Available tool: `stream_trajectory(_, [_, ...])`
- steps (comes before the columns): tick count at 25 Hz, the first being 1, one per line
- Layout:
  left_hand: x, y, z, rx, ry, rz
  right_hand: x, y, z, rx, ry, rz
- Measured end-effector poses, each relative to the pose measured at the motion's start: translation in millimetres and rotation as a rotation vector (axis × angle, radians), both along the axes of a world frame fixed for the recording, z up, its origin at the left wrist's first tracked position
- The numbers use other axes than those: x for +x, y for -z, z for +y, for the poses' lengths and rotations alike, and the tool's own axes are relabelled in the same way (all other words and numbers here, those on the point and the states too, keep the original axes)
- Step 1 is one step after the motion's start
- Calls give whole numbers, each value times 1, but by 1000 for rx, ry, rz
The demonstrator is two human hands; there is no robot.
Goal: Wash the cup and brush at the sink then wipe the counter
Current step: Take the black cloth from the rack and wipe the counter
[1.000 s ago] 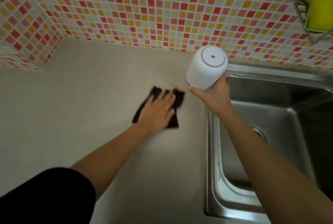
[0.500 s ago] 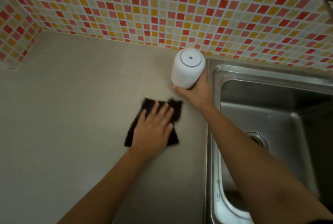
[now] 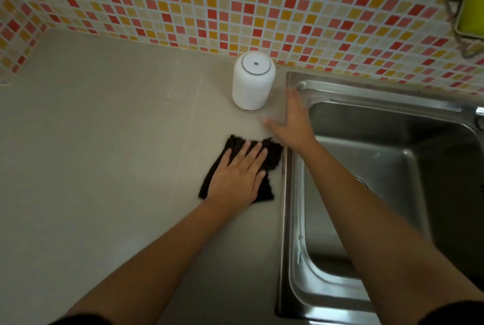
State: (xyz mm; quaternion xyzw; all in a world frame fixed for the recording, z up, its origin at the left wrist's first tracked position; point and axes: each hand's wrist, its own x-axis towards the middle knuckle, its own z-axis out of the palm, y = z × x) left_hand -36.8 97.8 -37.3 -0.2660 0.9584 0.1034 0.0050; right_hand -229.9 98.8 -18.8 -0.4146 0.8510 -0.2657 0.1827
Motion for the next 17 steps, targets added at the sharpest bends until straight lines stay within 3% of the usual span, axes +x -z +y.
stream_trajectory(2, [-28, -4, -7, 61, -47, -24, 2, -2, 49, 15, 67, 92])
stream_trajectory(8, [15, -6, 61, 71, 1, -35, 99, 17, 179, 153, -17, -37])
stream_trajectory(11, [61, 0, 107, 2, 30, -3, 111, 23, 195, 180, -42, -96])
stream_trajectory(17, [111, 0, 152, -1, 2, -58, 112, 26, 206, 213, -102, -29])
